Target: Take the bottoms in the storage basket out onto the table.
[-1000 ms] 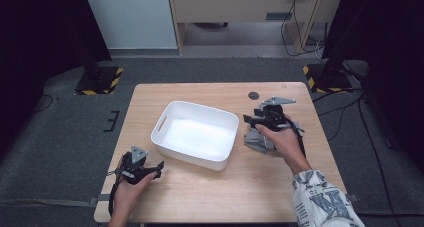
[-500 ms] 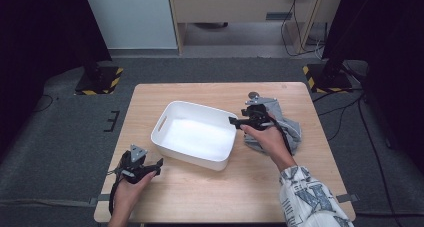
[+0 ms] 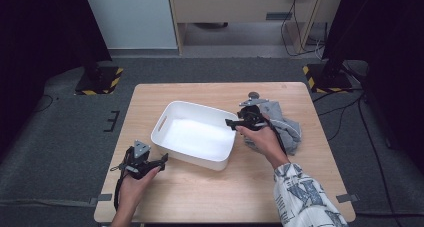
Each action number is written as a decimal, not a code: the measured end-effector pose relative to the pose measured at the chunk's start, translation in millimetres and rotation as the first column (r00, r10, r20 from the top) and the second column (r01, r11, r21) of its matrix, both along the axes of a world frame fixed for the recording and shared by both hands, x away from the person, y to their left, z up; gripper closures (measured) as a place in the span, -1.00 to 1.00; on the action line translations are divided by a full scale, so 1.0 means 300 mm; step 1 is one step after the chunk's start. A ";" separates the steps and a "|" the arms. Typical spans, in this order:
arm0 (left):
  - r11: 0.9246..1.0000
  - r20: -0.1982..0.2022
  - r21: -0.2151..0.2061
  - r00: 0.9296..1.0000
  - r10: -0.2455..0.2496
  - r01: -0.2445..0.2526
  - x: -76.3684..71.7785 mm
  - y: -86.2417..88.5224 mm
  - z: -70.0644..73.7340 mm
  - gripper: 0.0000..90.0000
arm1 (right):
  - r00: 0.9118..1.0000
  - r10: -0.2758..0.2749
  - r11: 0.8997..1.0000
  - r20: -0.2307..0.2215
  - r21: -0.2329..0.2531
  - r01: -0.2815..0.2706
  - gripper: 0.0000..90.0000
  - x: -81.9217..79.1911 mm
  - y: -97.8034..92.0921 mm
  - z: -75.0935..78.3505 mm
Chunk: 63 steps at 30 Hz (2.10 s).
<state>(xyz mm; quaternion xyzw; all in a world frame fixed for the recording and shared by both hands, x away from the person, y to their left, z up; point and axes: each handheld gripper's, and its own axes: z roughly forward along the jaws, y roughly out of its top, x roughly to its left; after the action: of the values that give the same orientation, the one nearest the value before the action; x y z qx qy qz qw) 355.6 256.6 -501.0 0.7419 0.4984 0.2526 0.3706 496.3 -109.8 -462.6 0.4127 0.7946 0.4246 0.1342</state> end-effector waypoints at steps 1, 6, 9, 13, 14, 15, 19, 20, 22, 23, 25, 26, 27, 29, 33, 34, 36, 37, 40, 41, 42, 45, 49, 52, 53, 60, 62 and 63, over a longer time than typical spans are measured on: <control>1.000 0.008 -0.001 1.000 0.000 0.000 0.003 -0.005 0.001 -0.58 | 1.000 0.000 1.000 0.000 0.000 0.000 -0.19 0.000 0.000 0.000; 1.000 0.007 -0.021 1.000 0.016 -0.016 0.011 -0.016 0.003 -0.57 | 1.000 0.010 1.000 -0.006 -0.014 -0.010 -0.14 0.008 0.015 -0.022; 1.000 0.007 -0.017 1.000 0.019 -0.018 0.016 -0.015 0.008 -0.58 | 1.000 0.027 0.999 0.006 -0.022 -0.027 -0.04 0.004 0.022 -0.025; 1.000 0.013 -0.026 1.000 0.011 -0.010 0.019 -0.011 0.009 -0.57 | 0.999 0.037 0.999 0.004 -0.030 -0.037 0.10 0.000 0.012 -0.022; 1.000 0.017 -0.020 1.000 0.011 -0.010 0.022 -0.012 0.011 -0.57 | 0.999 0.044 0.998 0.002 -0.034 -0.044 0.11 -0.003 0.010 -0.020; 1.000 0.017 -0.020 1.000 0.011 -0.010 0.022 -0.012 0.011 -0.56 | 0.999 0.047 0.998 -0.004 -0.035 -0.047 0.12 -0.007 0.008 -0.018; 1.000 0.018 -0.012 1.000 0.018 -0.018 0.037 -0.011 0.013 -0.56 | 0.997 0.071 0.996 0.003 -0.055 -0.071 0.20 -0.026 -0.001 -0.016; 1.000 0.018 -0.012 1.000 0.018 -0.018 0.037 -0.011 0.013 -0.56 | 0.997 0.071 0.996 0.003 -0.055 -0.071 0.20 -0.026 -0.001 -0.016; 1.000 0.020 -0.013 1.000 0.023 -0.022 0.046 -0.009 0.014 -0.56 | 0.996 0.084 0.995 0.003 -0.056 -0.084 0.22 -0.038 -0.012 -0.017; 1.000 0.020 -0.013 1.000 0.023 -0.022 0.046 -0.009 0.014 -0.55 | 0.996 0.084 0.995 0.003 -0.056 -0.084 0.22 -0.038 -0.012 -0.017; 1.000 0.017 -0.014 1.000 0.021 -0.021 0.051 -0.009 0.014 -0.55 | 0.997 0.083 0.995 0.002 -0.061 -0.083 0.23 -0.045 -0.015 -0.015; 1.000 0.017 -0.015 1.000 0.022 -0.021 0.052 -0.009 0.014 -0.55 | 0.997 0.083 0.995 0.002 -0.061 -0.083 0.23 -0.045 -0.015 -0.015; 1.000 0.015 -0.015 1.000 0.021 -0.020 0.054 -0.008 0.014 -0.55 | 0.997 0.076 0.996 0.002 -0.047 -0.075 0.23 -0.048 -0.018 -0.019; 1.000 0.015 -0.015 1.000 0.021 -0.021 0.054 -0.008 0.014 -0.56 | 0.997 0.074 0.996 0.003 -0.042 -0.074 0.23 -0.049 -0.021 -0.020; 1.000 0.014 -0.015 1.000 0.019 -0.019 0.053 -0.004 0.015 -0.57 | 0.997 0.071 0.997 -0.003 -0.041 -0.071 0.22 -0.069 -0.022 -0.018; 1.000 0.013 -0.015 1.000 0.020 -0.020 0.053 -0.002 0.015 -0.57 | 0.997 0.071 0.997 -0.003 -0.041 -0.071 0.22 -0.069 -0.022 -0.018; 1.000 0.014 -0.016 1.000 0.022 -0.021 0.052 0.001 0.015 -0.57 | 0.998 0.067 0.997 -0.005 -0.047 -0.067 0.21 -0.081 -0.021 -0.016; 1.000 0.013 -0.013 1.000 0.026 -0.026 0.052 0.008 0.015 -0.57 | 0.997 0.070 0.997 -0.014 -0.041 -0.070 0.18 -0.096 -0.022 -0.014; 0.999 0.011 -0.022 0.999 0.032 -0.032 0.053 0.015 0.014 -0.57 | 0.997 0.081 0.996 -0.018 -0.033 -0.081 0.14 -0.113 -0.024 -0.013; 0.999 0.012 -0.022 0.999 0.037 -0.036 0.055 0.020 0.013 -0.57 | 0.996 0.091 0.996 -0.016 -0.024 -0.091 0.10 -0.127 -0.024 -0.014; 0.999 0.012 -0.022 0.999 0.037 -0.036 0.055 0.020 0.013 -0.57 | 0.995 0.098 0.995 -0.015 -0.021 -0.099 0.09 -0.133 -0.025 -0.014; 0.999 0.001 -0.025 0.999 0.037 -0.037 0.060 0.025 0.012 -0.56 | 0.994 0.108 0.994 -0.008 -0.008 -0.108 0.01 -0.136 -0.028 -0.012; 0.999 0.004 -0.012 0.999 0.046 -0.046 0.065 0.024 0.011 -0.57 | 0.995 0.101 0.995 0.005 0.024 -0.101 -0.02 -0.117 -0.027 0.000; 0.998 0.007 -0.009 0.998 0.057 -0.057 0.072 0.027 0.008 -0.57 | 0.995 0.105 0.994 -0.001 0.044 -0.104 0.03 -0.104 -0.018 0.002; 0.998 0.006 -0.009 0.998 0.058 -0.058 0.075 0.028 0.007 -0.57 | 0.994 0.111 0.993 0.003 0.042 -0.111 0.02 -0.105 -0.015 0.002; 0.999 0.000 -0.037 0.999 0.036 -0.036 0.097 0.034 -0.006 -0.55 | 0.992 0.122 0.992 0.010 0.028 -0.123 -0.01 -0.149 -0.011 0.001; 0.998 0.000 -0.046 1.000 0.031 -0.031 0.103 0.029 -0.010 -0.55 | 0.991 0.134 0.990 0.005 0.032 -0.134 -0.02 -0.170 -0.014 -0.003; 0.999 0.001 -0.043 1.000 0.030 -0.030 0.104 0.028 -0.011 -0.55 | 0.991 0.134 0.990 0.003 0.037 -0.134 -0.02 -0.174 -0.015 -0.004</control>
<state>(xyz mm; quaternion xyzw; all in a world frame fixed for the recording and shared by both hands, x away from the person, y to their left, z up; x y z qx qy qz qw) 387.0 265.0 -504.1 0.7258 0.5147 0.2480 0.3831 444.0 -114.2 -463.9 0.3606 0.8125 0.4475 0.0978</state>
